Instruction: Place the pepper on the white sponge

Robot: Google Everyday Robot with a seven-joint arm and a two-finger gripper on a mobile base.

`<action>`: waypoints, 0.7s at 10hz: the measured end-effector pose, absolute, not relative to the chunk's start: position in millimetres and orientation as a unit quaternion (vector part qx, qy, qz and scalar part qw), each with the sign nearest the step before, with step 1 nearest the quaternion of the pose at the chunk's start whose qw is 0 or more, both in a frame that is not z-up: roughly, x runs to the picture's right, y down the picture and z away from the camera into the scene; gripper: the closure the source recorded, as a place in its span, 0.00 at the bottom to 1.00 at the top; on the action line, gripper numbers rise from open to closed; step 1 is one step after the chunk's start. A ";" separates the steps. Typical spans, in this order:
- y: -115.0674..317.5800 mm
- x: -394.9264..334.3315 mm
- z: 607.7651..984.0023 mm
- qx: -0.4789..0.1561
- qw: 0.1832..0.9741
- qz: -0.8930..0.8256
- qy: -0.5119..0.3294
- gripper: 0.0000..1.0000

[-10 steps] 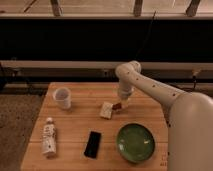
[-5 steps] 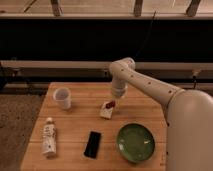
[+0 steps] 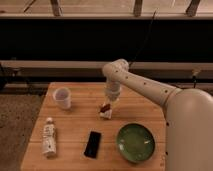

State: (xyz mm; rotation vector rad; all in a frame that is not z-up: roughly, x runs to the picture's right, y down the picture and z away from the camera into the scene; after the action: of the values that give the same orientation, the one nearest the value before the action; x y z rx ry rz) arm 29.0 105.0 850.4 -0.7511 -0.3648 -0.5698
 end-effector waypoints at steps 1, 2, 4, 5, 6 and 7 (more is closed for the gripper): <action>107.0 27.7 849.6 -0.361 0.873 -0.275 -0.177 1.00; 108.9 26.1 848.5 -0.361 0.872 -0.277 -0.180 1.00; 107.9 19.9 848.9 -0.347 0.875 -0.280 -0.187 0.99; 108.0 19.9 849.0 -0.346 0.876 -0.279 -0.187 0.94; 109.4 23.1 850.8 -0.349 0.876 -0.276 -0.185 0.84; 110.3 25.0 850.4 -0.353 0.875 -0.275 -0.184 0.74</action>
State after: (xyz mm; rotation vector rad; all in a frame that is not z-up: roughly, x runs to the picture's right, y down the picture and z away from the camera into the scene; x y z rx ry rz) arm 25.0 110.3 850.4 -0.7366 -0.3846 -0.5750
